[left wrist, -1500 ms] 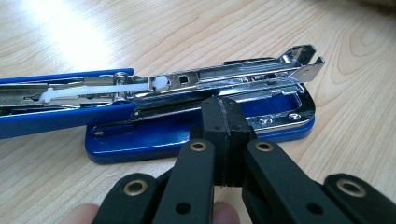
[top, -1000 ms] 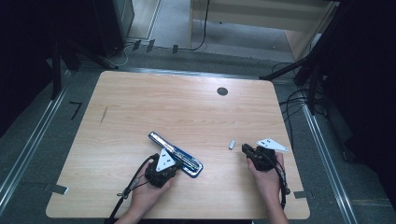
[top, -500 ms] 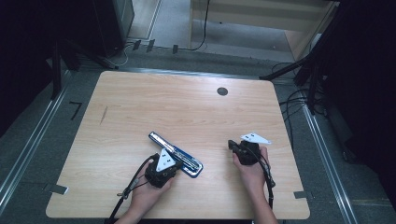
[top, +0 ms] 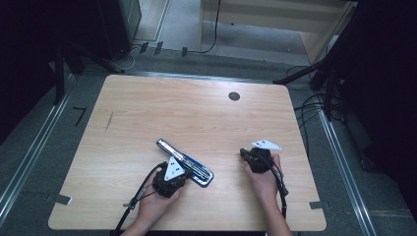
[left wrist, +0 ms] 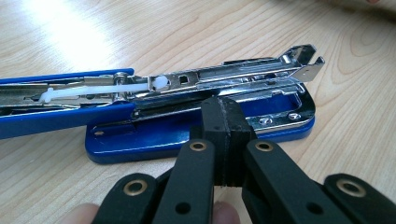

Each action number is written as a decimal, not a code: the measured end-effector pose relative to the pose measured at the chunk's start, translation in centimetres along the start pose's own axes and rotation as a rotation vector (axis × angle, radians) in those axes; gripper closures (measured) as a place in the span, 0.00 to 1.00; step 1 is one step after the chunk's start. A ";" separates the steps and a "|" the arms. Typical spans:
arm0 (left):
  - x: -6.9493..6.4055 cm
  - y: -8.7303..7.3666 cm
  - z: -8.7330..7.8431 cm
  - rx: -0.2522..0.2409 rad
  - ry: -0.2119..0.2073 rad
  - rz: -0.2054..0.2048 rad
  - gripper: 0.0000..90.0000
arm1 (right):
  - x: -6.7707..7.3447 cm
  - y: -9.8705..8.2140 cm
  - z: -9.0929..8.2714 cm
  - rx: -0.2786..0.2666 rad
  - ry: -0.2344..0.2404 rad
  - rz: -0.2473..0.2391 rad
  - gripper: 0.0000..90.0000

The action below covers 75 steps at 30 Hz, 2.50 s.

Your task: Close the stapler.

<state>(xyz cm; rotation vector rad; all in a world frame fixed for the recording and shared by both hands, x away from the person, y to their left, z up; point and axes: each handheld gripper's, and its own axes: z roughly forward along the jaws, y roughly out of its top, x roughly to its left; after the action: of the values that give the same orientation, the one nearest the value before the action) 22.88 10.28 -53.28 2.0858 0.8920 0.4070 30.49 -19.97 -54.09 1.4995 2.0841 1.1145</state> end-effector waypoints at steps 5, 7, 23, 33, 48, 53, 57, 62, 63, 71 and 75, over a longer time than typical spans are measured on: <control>0.0 0.0 0.0 0.001 0.003 0.001 1.00 | -0.6 -0.4 -0.4 0.000 -0.007 0.000 1.00; 0.0 0.0 0.0 0.000 0.002 0.000 1.00 | -0.9 -0.6 -0.5 0.000 -0.011 -0.002 1.00; 0.0 0.0 0.0 0.000 0.001 0.000 1.00 | -3.3 -0.3 -1.7 -0.038 0.073 -0.078 0.80; 0.0 0.0 0.0 0.000 -0.001 -0.001 1.00 | -3.6 -0.1 -0.8 -0.019 0.092 -0.097 0.80; 0.0 0.0 0.0 0.001 0.003 0.001 1.00 | -3.5 -0.5 -0.3 -0.007 0.085 -0.100 0.89; 0.0 0.0 0.0 0.001 0.004 0.002 1.00 | -3.1 -0.5 -0.4 -0.005 0.056 -0.124 0.89; 0.0 0.0 0.0 0.001 0.003 0.002 1.00 | -2.9 -0.5 -0.6 -0.023 0.054 -0.128 0.89; 0.0 0.0 0.0 0.001 0.004 0.002 1.00 | -2.0 -0.2 -1.4 -0.042 0.090 -0.146 0.89; 0.0 0.0 0.0 0.001 0.004 0.002 1.00 | -1.8 -0.2 -1.5 -0.043 0.095 -0.149 0.89; 0.0 0.0 0.0 0.000 0.004 0.003 1.00 | -0.1 0.0 -2.0 -0.051 0.156 -0.174 0.89; 0.0 0.0 0.0 0.000 0.005 0.003 1.00 | 0.7 0.2 -2.2 -0.058 0.183 -0.175 0.89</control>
<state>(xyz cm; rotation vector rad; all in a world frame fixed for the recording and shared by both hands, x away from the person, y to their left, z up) 22.87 10.26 -53.28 2.0872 0.8922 0.4133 28.87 -20.17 -52.40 1.2026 2.2323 1.2727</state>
